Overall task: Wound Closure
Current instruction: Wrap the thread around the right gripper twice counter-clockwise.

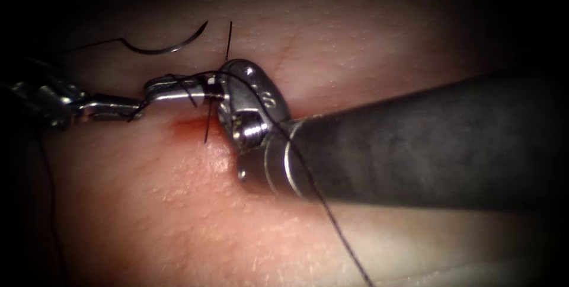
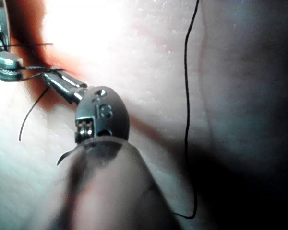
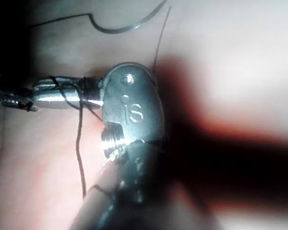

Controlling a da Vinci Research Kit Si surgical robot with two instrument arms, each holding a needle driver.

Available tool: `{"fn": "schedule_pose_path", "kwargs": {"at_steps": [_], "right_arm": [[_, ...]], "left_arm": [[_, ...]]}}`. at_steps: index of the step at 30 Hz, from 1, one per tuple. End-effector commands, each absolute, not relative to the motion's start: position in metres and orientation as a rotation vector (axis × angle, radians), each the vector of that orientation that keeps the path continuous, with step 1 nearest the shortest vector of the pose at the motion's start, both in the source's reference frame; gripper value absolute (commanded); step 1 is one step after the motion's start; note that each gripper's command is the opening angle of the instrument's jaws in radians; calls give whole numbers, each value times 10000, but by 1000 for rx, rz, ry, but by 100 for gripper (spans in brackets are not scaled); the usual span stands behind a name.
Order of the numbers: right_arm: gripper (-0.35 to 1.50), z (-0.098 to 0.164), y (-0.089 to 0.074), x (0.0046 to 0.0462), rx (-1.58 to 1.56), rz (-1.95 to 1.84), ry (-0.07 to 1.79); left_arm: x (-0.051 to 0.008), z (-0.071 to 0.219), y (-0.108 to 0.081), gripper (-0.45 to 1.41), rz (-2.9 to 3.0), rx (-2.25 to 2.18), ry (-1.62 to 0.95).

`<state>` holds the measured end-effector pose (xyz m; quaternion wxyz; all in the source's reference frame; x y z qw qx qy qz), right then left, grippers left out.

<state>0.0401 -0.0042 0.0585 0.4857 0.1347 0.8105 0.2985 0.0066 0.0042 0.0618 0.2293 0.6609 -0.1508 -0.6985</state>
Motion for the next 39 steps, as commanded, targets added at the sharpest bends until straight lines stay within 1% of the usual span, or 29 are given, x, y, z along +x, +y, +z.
{"fn": "schedule_pose_path", "kwargs": {"at_steps": [1,2,5,9,10,11,15,21,27,28,30,31,32,38,39], "right_arm": [[21,590,-44,409,332,720,1975],[26,590,-45,409,332,720,1975],[58,590,-45,409,336,712,1975],[76,590,-45,409,340,704,1975],[84,590,-46,410,338,694,1976],[84,590,-46,410,342,686,1977],[94,590,-47,410,336,683,1978],[91,590,-47,413,338,679,1979],[93,592,-43,411,377,606,1978],[100,592,-42,410,413,534,1966],[100,593,-42,409,397,522,1907],[106,594,-39,408,369,522,1860],[108,595,-38,407,353,515,1836],[108,605,-41,408,274,496,1647],[106,607,-42,409,269,495,1639]], "left_arm": [[63,626,45,-45,-1911,1856,-401],[63,626,46,-45,-1905,1874,-393],[65,627,46,-45,-1888,1923,-371],[67,627,47,-45,-1878,1958,-352],[67,627,47,-45,-1876,1964,-344],[68,627,47,-45,-1872,1966,-342],[69,628,47,-45,-1869,1987,-313],[70,630,45,-45,-1868,1983,-317],[70,628,43,-45,-1889,1972,-326],[70,626,43,-45,-1896,1969,-328],[70,624,42,-45,-1897,1965,-333],[71,621,41,-45,-1898,1962,-337],[71,619,40,-45,-1895,1955,-348],[72,588,38,-45,-1873,1925,-397],[72,584,39,-45,-1869,1922,-403]]}}
